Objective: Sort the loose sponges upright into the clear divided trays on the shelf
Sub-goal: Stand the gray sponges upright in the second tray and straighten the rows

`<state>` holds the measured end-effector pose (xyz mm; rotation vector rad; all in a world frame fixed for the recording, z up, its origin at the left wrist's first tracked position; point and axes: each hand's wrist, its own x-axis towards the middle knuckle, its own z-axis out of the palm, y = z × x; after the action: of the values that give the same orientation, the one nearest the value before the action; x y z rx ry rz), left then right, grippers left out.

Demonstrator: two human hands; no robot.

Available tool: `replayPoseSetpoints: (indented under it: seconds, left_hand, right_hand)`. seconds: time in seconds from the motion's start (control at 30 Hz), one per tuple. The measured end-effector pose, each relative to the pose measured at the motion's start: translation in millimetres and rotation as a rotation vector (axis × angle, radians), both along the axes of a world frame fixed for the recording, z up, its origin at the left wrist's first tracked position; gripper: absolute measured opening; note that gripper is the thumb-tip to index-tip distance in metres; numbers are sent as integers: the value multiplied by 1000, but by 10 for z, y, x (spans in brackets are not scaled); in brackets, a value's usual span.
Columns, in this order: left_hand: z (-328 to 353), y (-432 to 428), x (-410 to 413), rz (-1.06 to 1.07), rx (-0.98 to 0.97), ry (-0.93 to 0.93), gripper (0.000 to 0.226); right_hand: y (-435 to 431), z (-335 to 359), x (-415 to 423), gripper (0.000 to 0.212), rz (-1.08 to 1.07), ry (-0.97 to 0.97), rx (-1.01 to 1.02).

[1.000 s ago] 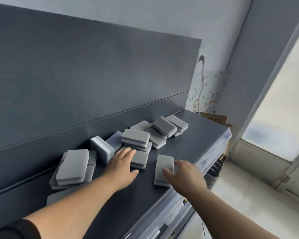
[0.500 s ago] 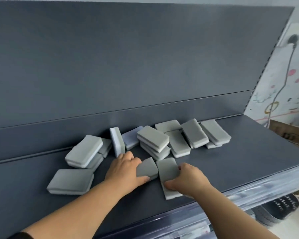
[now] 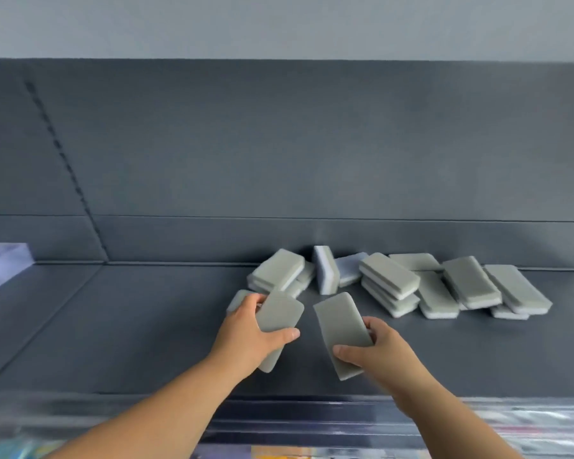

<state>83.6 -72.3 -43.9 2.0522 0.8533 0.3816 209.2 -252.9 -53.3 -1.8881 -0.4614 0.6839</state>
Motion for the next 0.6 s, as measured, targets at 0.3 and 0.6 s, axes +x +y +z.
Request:
replayPoseSetpoints:
  seconds: [0.3,0.6]
  left_hand:
    - [98,967,-2516,364,-99,-121,49]
    - [74,1861,-4974,705,-66,-141,34]
  right_hand:
    - [1490,50,-1973,35,263,110,143]
    - [3055,59,-4097,25,512,359,194]
